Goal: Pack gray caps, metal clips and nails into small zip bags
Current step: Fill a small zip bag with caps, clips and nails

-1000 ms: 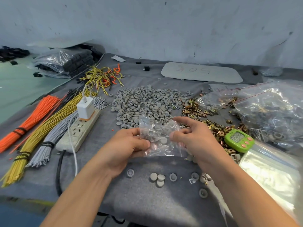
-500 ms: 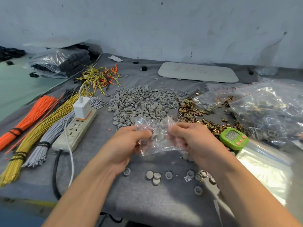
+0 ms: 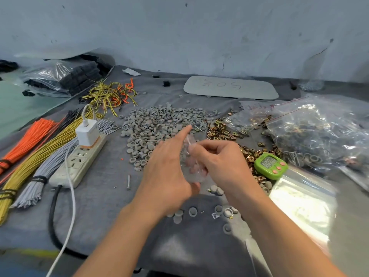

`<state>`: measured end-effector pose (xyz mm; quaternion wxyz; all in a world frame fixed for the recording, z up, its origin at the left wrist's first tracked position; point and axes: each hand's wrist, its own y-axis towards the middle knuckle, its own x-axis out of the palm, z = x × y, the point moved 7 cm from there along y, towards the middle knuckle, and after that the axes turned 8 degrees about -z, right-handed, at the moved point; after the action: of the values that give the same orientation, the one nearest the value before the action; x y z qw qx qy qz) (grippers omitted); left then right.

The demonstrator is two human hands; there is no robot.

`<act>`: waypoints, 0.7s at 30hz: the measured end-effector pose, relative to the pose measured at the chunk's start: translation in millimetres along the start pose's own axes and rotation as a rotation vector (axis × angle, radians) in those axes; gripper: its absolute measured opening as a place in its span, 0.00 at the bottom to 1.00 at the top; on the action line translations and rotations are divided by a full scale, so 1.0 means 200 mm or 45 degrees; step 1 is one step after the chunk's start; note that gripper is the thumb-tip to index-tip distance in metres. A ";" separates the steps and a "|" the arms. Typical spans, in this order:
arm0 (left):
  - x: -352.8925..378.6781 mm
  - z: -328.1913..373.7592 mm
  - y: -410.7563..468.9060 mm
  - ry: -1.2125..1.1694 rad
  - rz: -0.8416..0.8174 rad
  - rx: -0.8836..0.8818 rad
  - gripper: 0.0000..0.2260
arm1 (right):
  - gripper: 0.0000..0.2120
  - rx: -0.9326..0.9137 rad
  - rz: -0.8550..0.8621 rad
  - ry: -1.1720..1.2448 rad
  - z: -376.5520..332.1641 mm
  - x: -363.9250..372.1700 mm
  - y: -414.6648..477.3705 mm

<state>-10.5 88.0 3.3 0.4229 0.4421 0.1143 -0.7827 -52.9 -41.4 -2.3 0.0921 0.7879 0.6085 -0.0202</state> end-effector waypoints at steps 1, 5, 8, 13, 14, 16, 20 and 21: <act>0.00 -0.02 0.01 -0.043 0.022 -0.018 0.55 | 0.09 0.025 0.003 0.083 0.01 -0.01 0.00; -0.01 -0.05 0.02 -0.118 0.096 -0.018 0.42 | 0.07 0.104 0.113 0.102 0.04 -0.09 -0.01; -0.04 -0.08 0.01 -0.118 0.212 -0.032 0.39 | 0.08 0.123 0.375 -0.152 0.05 -0.23 -0.03; -0.19 -0.17 -0.01 -0.269 0.518 -0.152 0.40 | 0.06 0.206 0.379 -0.780 0.06 -0.30 -0.03; -0.22 -0.19 -0.02 -0.235 0.560 -0.152 0.40 | 0.06 0.232 0.311 -0.852 0.07 -0.27 -0.03; -0.22 -0.18 -0.03 -0.079 0.538 -0.141 0.40 | 0.10 0.255 0.194 -0.977 0.09 -0.19 -0.01; -0.06 -0.15 0.01 0.109 0.200 -0.148 0.36 | 0.15 0.246 0.092 -1.436 0.11 -0.02 0.04; -0.03 -0.15 0.02 0.110 0.142 -0.159 0.35 | 0.14 0.269 0.096 -1.479 0.11 0.01 0.05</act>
<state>12.5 105.3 -10.0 0.4872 0.4540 0.1563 -0.7294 -41.0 -46.1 -22.9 0.3319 0.6738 0.4248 -0.5054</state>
